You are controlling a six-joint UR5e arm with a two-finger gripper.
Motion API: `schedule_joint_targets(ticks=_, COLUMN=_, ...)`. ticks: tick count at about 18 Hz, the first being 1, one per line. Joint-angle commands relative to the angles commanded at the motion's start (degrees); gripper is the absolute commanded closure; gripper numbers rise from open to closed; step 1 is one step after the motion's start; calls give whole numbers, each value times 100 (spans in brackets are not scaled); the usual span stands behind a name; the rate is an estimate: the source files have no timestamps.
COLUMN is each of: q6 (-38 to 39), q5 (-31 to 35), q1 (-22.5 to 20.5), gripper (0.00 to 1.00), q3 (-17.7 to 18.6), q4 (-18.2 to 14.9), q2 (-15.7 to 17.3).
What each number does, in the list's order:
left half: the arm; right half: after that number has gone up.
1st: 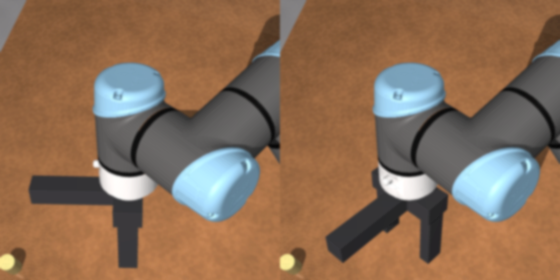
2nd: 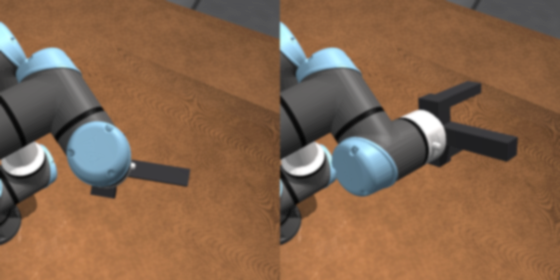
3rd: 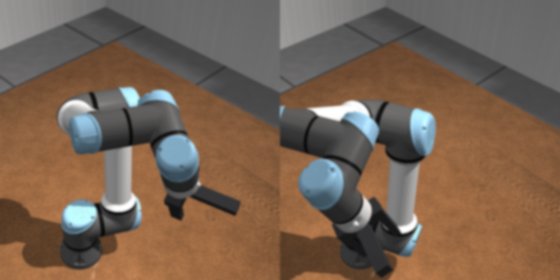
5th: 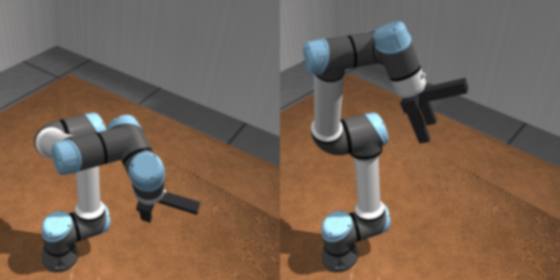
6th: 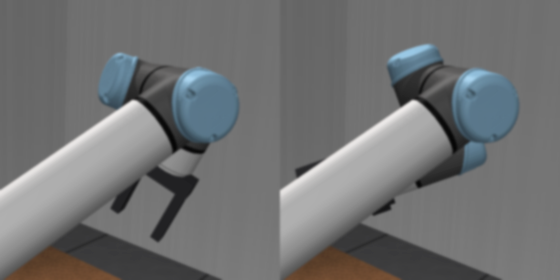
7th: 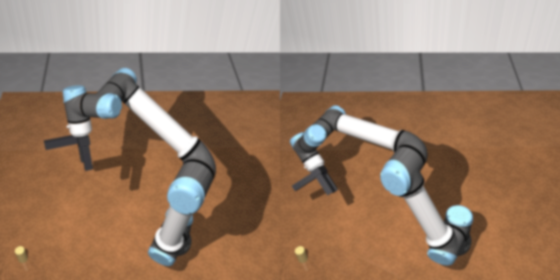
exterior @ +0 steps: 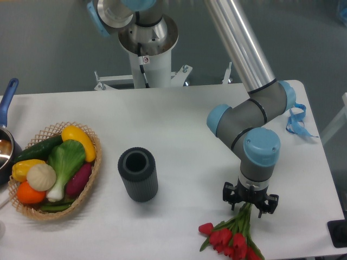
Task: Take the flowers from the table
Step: 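Close the gripper around the bundled tulip stems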
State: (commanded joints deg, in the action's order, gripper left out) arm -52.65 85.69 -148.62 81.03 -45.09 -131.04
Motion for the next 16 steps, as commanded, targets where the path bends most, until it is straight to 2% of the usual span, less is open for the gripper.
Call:
schedule_joint_targets(ticks=3, q6=0, q5=9, q1=9, gripper=62, q3=9, q4=0, q2=0)
schedule_joint_targets(ticks=8, q6=9, q5=9, q1=18, gripper=79, q3=26, q4=0, q2=0)
schedule_joint_targets(ticks=16, q6=-9, q5=9, q1=9, gripper=80, q3=-9, q4=0, q2=61)
